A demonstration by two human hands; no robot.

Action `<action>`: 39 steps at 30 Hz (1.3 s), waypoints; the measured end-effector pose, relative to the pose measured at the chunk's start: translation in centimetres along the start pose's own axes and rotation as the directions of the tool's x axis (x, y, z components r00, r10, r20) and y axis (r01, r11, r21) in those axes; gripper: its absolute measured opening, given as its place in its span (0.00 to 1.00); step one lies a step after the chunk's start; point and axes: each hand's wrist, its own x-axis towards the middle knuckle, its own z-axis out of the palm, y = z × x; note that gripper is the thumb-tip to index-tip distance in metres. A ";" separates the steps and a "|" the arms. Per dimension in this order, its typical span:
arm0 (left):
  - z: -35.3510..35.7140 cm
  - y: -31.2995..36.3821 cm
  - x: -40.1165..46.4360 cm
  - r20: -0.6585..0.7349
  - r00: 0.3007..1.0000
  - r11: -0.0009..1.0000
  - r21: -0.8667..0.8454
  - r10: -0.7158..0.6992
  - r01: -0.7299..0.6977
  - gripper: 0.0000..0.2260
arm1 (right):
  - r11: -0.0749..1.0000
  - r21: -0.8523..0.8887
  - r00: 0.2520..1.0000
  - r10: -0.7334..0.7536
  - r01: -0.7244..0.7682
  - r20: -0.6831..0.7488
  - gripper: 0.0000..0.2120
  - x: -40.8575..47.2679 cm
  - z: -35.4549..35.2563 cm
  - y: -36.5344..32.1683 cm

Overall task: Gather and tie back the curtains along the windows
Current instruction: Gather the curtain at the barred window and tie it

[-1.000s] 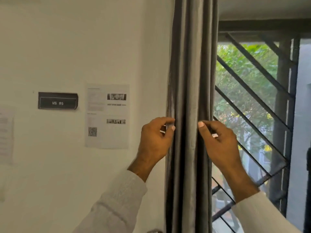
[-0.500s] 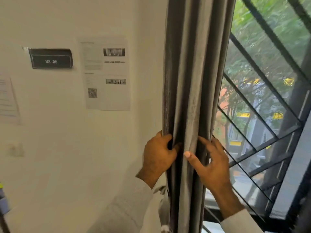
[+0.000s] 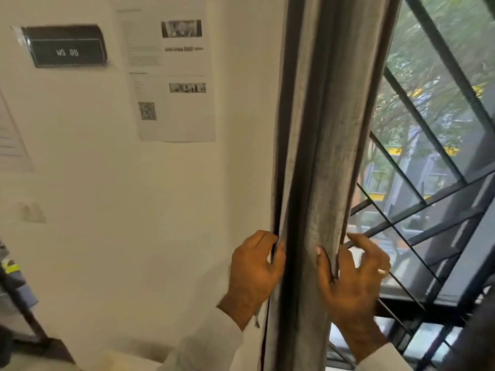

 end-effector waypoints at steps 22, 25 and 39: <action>-2.6 1.2 -5.3 0.238 0.944 0.926 -0.245 -0.230 0.287 0.12 | 0.934 0.134 0.907 0.275 -0.331 0.319 0.06 -10.2 -2.1 -3.0; -2.4 1.4 -6.3 0.199 0.954 0.921 -0.278 -0.224 0.274 0.07 | 0.975 0.082 0.934 0.174 -0.209 0.311 0.12 -10.9 -2.4 -2.5; -1.3 2.7 -5.8 0.361 0.849 0.784 -0.356 -0.386 0.509 0.13 | 0.930 0.293 0.863 0.048 -0.223 0.503 0.16 -10.6 -1.0 -0.6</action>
